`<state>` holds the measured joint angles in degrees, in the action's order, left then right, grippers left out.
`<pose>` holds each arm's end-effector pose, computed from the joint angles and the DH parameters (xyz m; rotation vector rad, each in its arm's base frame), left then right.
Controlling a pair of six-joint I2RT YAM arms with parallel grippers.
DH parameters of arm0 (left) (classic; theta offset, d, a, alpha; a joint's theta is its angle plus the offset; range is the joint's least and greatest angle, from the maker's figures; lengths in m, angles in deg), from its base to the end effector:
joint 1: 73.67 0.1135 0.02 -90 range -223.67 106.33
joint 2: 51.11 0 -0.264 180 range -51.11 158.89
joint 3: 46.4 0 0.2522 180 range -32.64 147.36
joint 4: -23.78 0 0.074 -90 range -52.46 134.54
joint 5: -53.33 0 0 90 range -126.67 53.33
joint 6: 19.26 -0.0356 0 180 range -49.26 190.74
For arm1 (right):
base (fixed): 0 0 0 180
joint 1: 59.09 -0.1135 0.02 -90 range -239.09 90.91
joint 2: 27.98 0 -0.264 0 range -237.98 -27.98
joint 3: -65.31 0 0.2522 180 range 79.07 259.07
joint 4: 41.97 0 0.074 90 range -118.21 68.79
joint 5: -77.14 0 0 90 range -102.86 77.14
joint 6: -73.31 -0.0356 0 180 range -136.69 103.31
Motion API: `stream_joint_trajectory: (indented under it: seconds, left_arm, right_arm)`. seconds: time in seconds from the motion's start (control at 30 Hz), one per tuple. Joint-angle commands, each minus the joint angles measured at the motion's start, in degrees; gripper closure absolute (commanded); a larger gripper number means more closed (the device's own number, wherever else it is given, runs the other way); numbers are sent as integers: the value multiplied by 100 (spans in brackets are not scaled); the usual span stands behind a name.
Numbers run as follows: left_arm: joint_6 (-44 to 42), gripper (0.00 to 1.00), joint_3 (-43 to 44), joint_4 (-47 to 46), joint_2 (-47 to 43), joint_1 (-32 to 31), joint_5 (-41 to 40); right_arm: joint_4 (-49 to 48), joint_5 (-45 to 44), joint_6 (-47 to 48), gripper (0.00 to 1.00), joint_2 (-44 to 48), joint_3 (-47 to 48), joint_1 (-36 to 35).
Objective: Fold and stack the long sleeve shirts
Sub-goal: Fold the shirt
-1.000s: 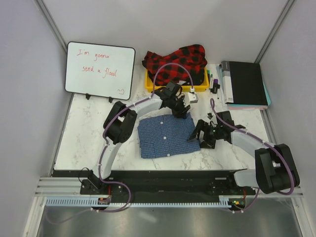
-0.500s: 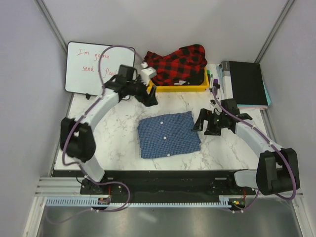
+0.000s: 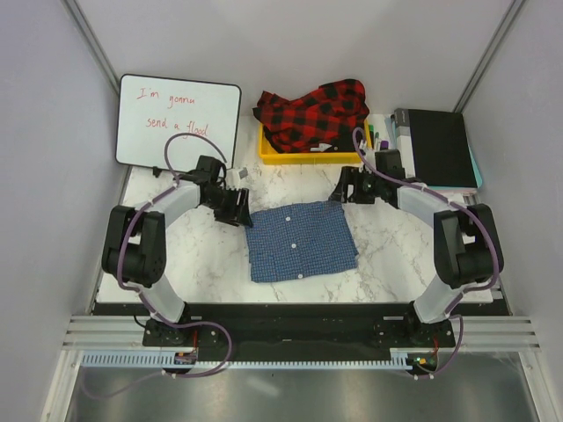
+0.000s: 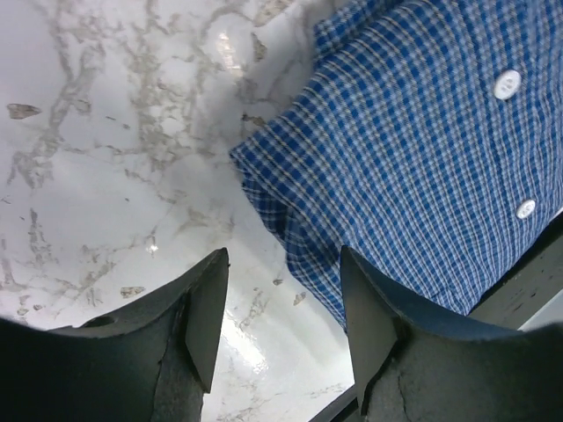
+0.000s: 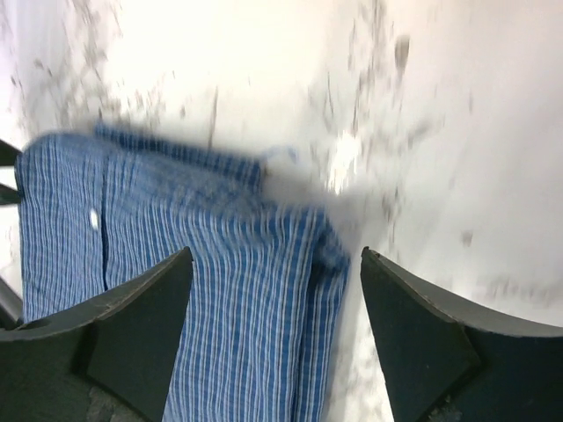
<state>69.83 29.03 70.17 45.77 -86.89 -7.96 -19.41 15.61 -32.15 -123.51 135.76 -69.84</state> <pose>0.3135 -0.0912 0.1859 0.4694 2.6803 -0.7486 0.3356 0.0810 0.1916 -0.1378 2.4200 0.8080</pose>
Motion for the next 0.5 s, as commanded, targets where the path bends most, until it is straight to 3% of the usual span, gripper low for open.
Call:
stream_joint_trajectory:
  seconds: [0.0,0.13,0.2,0.23,0.27,0.3,0.37,0.47]
  left_arm:
    - [468,41,319,-194,261,64,362]
    - [504,67,381,-449,445,82,635]
    - [547,83,399,-554,463,82,933]
    - [574,87,381,-616,437,82,996]
    - [600,93,337,-747,402,91,1014]
    - [661,98,285,-844,236,91,892]
    - [714,98,49,-1194,-10,73,585]
    - [802,98,-163,-1416,-249,29,-363]
  right_arm:
    - [-835,-26,-44,19,-457,527,-59]
    - [-1003,-17,-299,32,-792,633,-86]
    - [-968,-60,-291,49,-888,633,-86]
    - [-942,-96,-282,56,-924,616,-77]
    - [-898,-122,-273,72,-950,624,-77]
    - [-889,-166,-203,79,-1046,659,-77]
    - [-678,-280,-150,100,-1126,756,-51]
    - [-625,-500,-44,100,-1310,931,-7]
